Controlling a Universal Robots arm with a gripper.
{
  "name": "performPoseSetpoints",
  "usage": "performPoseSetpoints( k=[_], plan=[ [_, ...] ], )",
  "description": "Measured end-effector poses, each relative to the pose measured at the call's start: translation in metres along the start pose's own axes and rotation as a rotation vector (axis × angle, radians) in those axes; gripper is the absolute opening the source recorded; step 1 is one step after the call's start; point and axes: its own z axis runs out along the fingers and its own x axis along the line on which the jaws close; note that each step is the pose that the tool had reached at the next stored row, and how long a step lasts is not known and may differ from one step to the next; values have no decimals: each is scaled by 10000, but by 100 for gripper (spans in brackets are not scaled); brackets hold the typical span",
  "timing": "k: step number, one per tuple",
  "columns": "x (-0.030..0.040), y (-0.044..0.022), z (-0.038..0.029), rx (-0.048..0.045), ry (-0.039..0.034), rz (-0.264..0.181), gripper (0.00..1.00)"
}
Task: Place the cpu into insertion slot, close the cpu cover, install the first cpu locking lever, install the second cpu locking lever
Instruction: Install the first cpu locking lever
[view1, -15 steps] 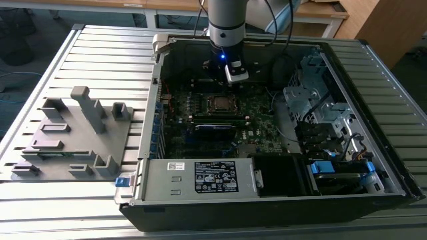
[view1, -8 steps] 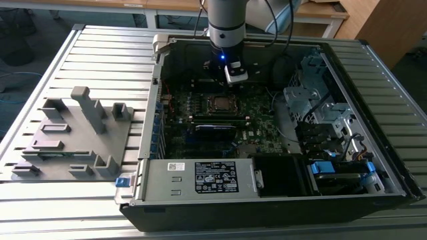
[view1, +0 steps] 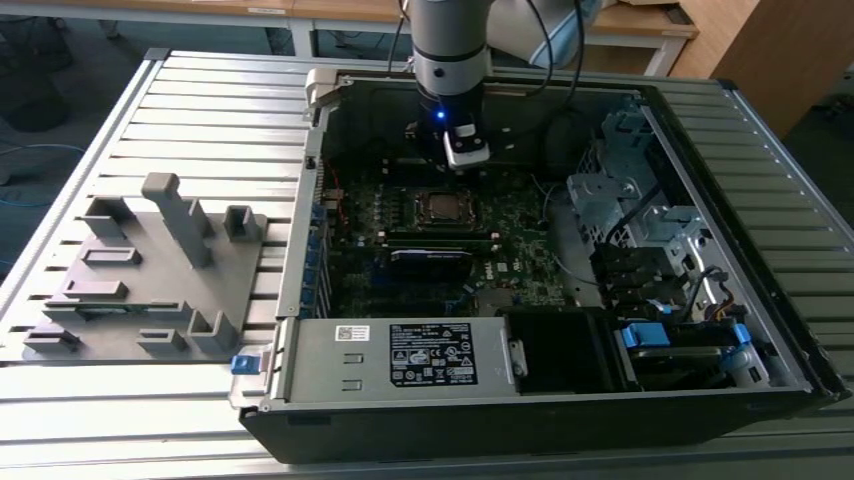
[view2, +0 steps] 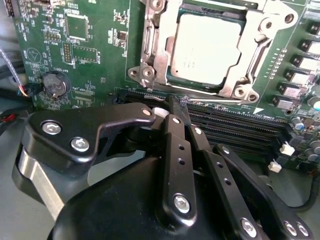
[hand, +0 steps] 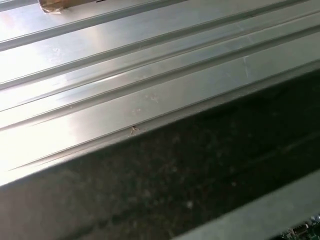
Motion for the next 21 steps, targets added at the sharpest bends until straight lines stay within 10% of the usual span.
performPoseSetpoints(
  k=[21],
  plan=[
    [23,35,11,132,-156,1245,10]
  ],
)
